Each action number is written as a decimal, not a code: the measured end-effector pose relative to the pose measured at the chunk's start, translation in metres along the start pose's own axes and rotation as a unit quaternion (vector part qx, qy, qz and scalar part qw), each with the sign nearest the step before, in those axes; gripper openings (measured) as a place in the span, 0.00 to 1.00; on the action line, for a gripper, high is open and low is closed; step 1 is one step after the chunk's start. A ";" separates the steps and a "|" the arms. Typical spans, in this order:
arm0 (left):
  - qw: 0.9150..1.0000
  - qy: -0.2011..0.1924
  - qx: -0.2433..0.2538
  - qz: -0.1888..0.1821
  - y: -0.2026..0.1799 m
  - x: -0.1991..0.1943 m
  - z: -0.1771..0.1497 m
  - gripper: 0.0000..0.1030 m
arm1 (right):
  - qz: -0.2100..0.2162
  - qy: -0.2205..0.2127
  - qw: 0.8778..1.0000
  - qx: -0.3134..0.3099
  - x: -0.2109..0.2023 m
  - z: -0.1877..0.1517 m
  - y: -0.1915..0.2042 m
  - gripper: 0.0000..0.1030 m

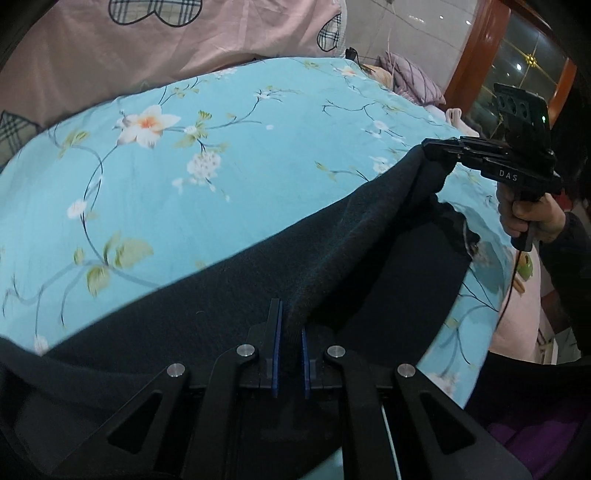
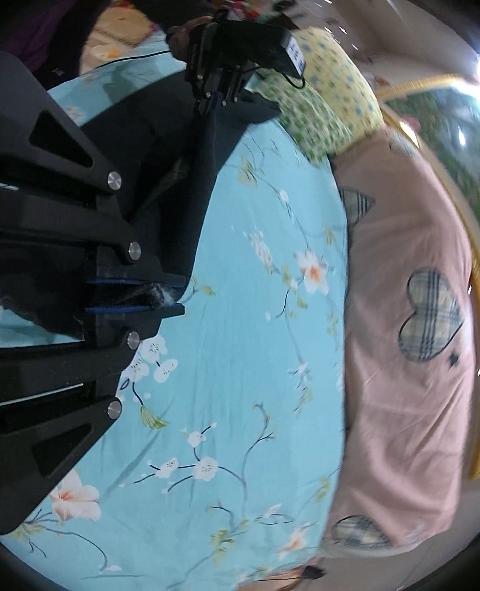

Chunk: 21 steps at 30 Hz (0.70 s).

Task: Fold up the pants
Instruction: 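Lift the waistband with both grippers and carry it toward the leg cuffs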

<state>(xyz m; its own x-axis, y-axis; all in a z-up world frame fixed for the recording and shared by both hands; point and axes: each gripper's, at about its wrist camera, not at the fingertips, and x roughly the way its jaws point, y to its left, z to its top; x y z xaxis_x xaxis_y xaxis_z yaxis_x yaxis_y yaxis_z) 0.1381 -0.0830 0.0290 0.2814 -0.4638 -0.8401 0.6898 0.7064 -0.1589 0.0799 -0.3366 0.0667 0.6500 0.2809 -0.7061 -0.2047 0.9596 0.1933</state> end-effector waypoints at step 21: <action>0.999 0.004 -0.034 -0.003 -0.034 -0.004 -0.052 0.07 | 0.049 0.004 0.993 -0.105 -0.037 -0.059 0.024 0.08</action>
<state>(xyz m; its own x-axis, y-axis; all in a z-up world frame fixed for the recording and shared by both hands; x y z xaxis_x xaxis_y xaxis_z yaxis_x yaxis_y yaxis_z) 0.0789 -0.0768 0.0107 0.2720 -0.4647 -0.8426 0.6448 0.7380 -0.1989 0.0077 -0.3251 0.0576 0.6139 0.3720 -0.6963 -0.4154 0.9023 0.1158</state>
